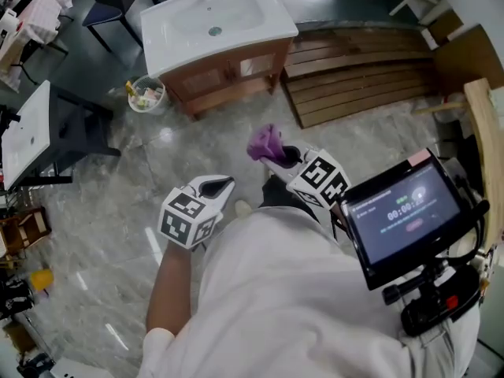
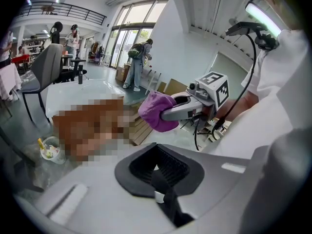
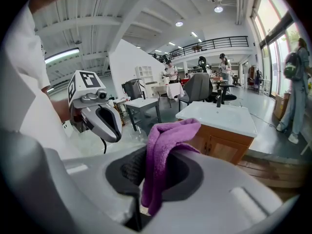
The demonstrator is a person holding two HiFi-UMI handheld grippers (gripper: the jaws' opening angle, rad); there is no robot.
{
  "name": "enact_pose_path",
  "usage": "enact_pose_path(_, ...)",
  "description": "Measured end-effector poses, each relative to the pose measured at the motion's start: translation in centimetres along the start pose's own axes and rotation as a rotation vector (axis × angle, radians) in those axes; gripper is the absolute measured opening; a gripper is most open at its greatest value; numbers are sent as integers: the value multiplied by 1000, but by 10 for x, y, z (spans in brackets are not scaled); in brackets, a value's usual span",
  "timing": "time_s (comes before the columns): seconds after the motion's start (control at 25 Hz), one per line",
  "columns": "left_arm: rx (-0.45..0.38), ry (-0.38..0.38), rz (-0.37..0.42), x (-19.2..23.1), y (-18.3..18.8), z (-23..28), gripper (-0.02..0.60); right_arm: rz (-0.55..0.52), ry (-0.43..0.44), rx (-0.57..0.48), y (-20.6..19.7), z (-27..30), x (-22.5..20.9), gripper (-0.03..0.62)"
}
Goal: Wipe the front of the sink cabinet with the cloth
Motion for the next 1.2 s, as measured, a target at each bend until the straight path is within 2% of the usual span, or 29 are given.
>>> enact_pose_path(0.56,-7,15,-4,4,-4,-3,6,-49,35,14,1,10,11,61)
enact_pose_path(1.2,-1,-5,4,5,-7,1,6,-60,26,32,7,8,12,60)
Point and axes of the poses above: the fingertips, and each gripper's own axes: z forward along the fingers, x to its left, y out of its top, the point moved 9 cm from there along -z, backward along the fingers, and after that the axes turned 5 degrees about z, right-handed, at the moved point
